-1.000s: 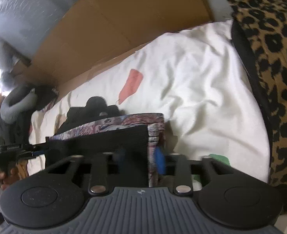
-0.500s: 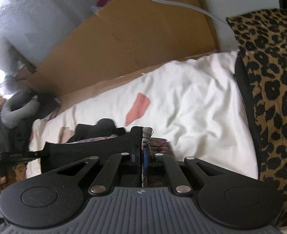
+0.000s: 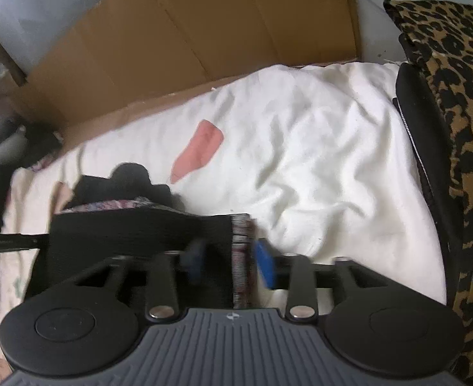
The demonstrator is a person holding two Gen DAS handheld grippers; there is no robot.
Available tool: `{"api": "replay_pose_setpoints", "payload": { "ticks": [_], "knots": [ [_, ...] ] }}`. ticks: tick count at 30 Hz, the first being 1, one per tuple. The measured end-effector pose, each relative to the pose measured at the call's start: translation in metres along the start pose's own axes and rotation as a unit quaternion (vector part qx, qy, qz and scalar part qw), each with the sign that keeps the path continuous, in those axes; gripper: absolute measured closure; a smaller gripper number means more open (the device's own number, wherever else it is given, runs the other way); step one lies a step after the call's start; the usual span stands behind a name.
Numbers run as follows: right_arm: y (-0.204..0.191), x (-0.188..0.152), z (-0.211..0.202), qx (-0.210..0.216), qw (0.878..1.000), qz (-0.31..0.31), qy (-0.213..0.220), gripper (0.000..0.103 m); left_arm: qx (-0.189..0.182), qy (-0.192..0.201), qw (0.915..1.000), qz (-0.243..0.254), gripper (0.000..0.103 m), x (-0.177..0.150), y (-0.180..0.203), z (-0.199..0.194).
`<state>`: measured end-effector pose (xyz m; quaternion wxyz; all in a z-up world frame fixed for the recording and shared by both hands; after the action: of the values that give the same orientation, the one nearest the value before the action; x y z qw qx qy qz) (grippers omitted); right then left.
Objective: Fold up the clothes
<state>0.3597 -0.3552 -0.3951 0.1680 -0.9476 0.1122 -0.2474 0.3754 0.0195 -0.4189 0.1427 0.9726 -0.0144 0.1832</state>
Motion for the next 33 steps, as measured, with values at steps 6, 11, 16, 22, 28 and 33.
{"api": "replay_pose_setpoints", "payload": {
  "ticks": [6, 11, 16, 22, 28, 33],
  "knots": [
    [-0.004, 0.000, 0.013, -0.007, 1.000, -0.022, -0.007, 0.056, 0.001, -0.003, 1.0000, 0.008, 0.084, -0.001, 0.000, 0.004],
    [-0.011, -0.002, 0.019, -0.021, 0.999, -0.050, -0.009, 0.055, -0.003, -0.005, 0.9999, 0.012, 0.083, 0.000, 0.000, 0.006],
    [-0.019, -0.004, 0.023, -0.037, 0.995, -0.088, -0.005, 0.067, 0.000, -0.005, 0.9998, 0.018, 0.083, 0.001, 0.001, 0.007],
    [-0.030, -0.005, 0.022, -0.035, 0.993, -0.111, -0.017, 0.094, 0.008, -0.005, 0.9997, 0.020, 0.082, 0.002, 0.004, 0.009],
    [-0.024, -0.007, 0.014, -0.039, 0.994, -0.106, -0.013, 0.095, 0.051, 0.007, 0.9952, 0.083, 0.081, 0.002, 0.017, 0.010],
    [-0.018, -0.011, 0.011, -0.038, 0.994, -0.101, -0.016, 0.095, 0.076, 0.026, 0.9905, 0.112, 0.069, 0.003, 0.020, 0.009]
  ]
}}
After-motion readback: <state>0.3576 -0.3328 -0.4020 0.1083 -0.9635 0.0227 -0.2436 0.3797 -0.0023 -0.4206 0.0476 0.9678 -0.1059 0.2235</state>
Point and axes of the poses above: each gripper's, at about its wrist camera, not at the fingertips, and z roughly the way its jaws point, y to its right, x to its top, the point moved 9 cm from there along z, roughly the way its jaws point, and after that the axes turned 5 degrees about -y, right-handed, at the moved point
